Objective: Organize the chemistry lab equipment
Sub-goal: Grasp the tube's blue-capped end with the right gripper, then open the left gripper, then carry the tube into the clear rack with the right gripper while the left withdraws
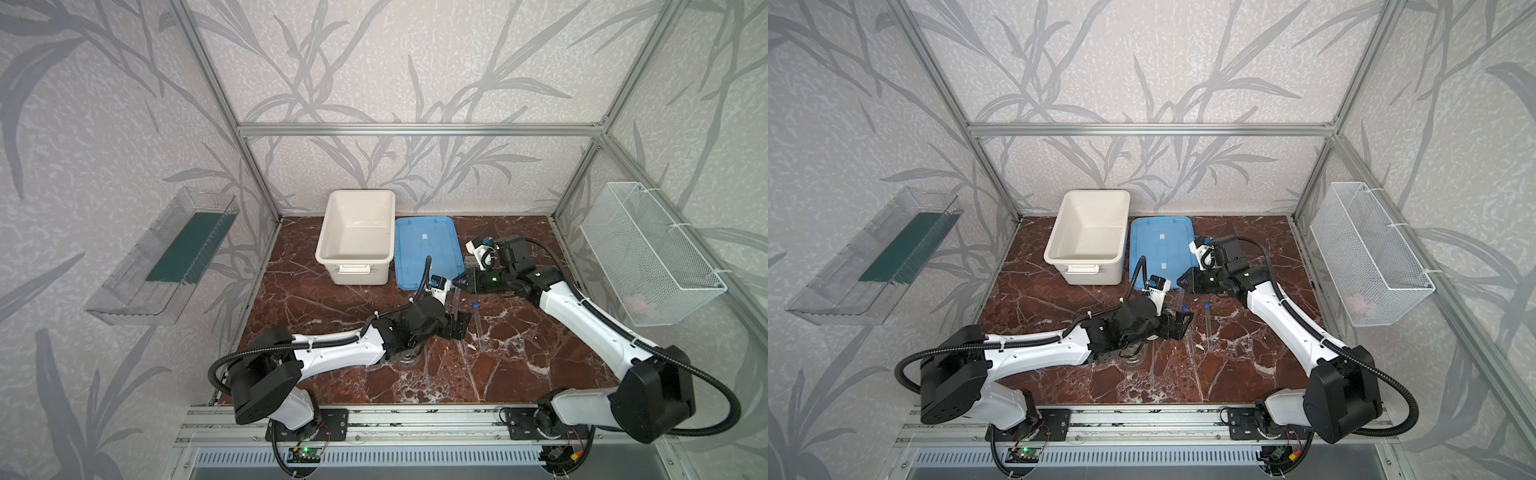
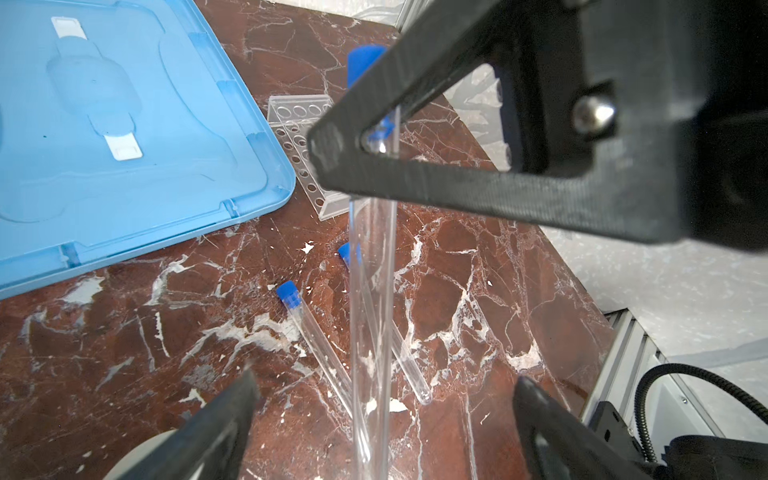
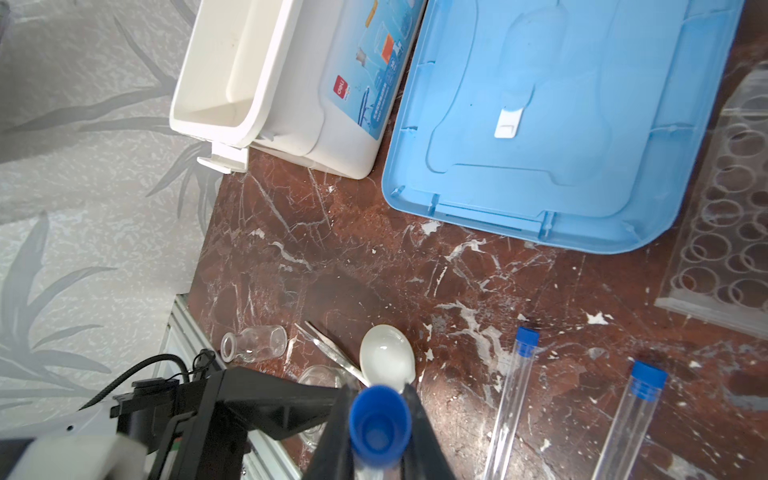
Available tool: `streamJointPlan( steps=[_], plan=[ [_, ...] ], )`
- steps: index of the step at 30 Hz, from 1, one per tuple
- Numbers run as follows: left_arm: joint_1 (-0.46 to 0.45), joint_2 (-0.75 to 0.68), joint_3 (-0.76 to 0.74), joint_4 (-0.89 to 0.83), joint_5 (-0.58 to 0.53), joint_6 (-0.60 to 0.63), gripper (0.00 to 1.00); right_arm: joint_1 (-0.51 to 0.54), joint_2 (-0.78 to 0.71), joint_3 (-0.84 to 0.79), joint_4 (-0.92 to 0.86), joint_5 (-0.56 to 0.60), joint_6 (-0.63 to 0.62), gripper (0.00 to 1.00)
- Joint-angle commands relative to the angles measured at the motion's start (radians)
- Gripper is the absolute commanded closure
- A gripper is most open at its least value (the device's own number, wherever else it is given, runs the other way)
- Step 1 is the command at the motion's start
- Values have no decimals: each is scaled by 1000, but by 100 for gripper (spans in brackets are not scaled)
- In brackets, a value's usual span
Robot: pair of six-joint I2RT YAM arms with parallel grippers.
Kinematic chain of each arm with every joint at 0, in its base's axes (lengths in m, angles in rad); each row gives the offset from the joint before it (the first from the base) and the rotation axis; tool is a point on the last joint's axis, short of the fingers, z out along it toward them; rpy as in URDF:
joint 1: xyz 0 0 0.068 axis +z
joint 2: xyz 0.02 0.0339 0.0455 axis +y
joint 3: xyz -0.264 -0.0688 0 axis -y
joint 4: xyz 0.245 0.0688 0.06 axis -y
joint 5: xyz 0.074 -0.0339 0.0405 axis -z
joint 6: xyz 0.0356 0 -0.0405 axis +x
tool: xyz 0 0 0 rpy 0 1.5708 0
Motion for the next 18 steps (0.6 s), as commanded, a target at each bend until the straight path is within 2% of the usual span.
streamJointPlan(
  steps=[1, 4, 7, 9, 13, 18],
  plan=[
    [6, -55, 78, -48, -26, -52, 1, 3, -44, 20, -21, 124, -51, 83],
    [33, -63, 165, -183, -52, -134, 1, -2, -65, 39, -7, 243, -102, 82],
    [95, -50, 220, -218, 45, -205, 1, -19, -72, 60, 24, 347, -152, 82],
    [115, -34, 240, -191, 79, -206, 1, -31, -75, 61, 69, 413, -183, 82],
    [132, 32, 352, -284, 83, -207, 1, -43, -60, 35, 202, 569, -272, 82],
    [147, 152, 501, -380, 124, -177, 1, -77, 11, 23, 367, 645, -336, 82]
  ],
)
